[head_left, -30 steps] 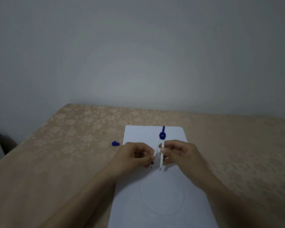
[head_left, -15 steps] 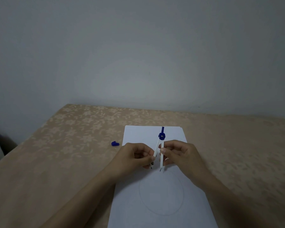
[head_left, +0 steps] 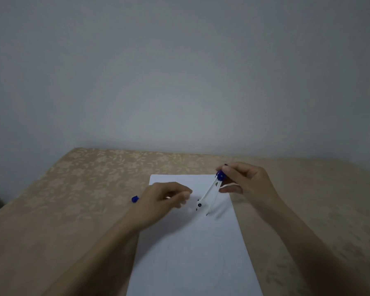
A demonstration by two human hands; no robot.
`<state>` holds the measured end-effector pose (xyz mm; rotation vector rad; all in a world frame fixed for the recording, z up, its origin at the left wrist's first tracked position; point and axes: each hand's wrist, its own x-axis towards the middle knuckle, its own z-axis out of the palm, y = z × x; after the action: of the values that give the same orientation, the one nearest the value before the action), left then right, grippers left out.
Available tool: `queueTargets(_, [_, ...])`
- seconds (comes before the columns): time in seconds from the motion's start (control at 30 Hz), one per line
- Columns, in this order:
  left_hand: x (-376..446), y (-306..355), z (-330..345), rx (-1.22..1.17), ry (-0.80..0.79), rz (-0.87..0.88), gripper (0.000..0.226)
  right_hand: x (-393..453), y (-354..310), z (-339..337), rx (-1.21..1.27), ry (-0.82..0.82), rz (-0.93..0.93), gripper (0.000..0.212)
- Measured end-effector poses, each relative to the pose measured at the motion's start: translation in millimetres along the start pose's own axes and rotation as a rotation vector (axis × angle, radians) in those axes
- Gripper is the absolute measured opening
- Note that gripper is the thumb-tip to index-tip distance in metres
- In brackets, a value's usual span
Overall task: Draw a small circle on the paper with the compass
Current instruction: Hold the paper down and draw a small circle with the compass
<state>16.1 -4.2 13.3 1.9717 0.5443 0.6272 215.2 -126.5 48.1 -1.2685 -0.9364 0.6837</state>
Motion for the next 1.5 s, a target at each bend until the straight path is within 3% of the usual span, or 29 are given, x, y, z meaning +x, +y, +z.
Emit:
queueTargets(0.1, [31,-13,0,0.374,0.120,0.003,0.019,18,-5,-6,-0.028,0.069,-0.033,0.018])
queueTargets(0.2, [58,-27,10,0.655,0.023,0.018,0.032,35,-1,-8,-0.058,0.147,-0.051,0.013])
queueTargets(0.27, [67,-33,17,0.730,-0.014,0.071,0.030,43,3,-10,-0.077,0.199,-0.056,0.011])
queueTargets(0.5, [71,-51,22,0.828,0.023,0.150,0.026,57,21,-19,-0.189,0.258,-0.079,0.016])
queueTargets(0.67, [61,-48,26,0.828,0.032,0.092,0.033,57,25,-18,-0.247,0.211,-0.104,0.016])
queueTargets(0.97, [33,-34,33,0.839,0.087,0.092,0.023,45,14,-8,-0.290,0.065,-0.081,0.012])
queueTargets(1.13, [24,-28,21,0.705,0.120,0.137,0.026,37,8,-4,-0.315,0.017,-0.084,0.008])
queueTargets(1.23, [14,-31,16,0.750,0.135,0.186,0.032,36,5,-1,-0.336,-0.002,-0.091,0.006])
queueTargets(1.5, [9,-45,15,0.784,0.105,0.204,0.023,35,5,-3,-0.385,-0.004,-0.106,0.007])
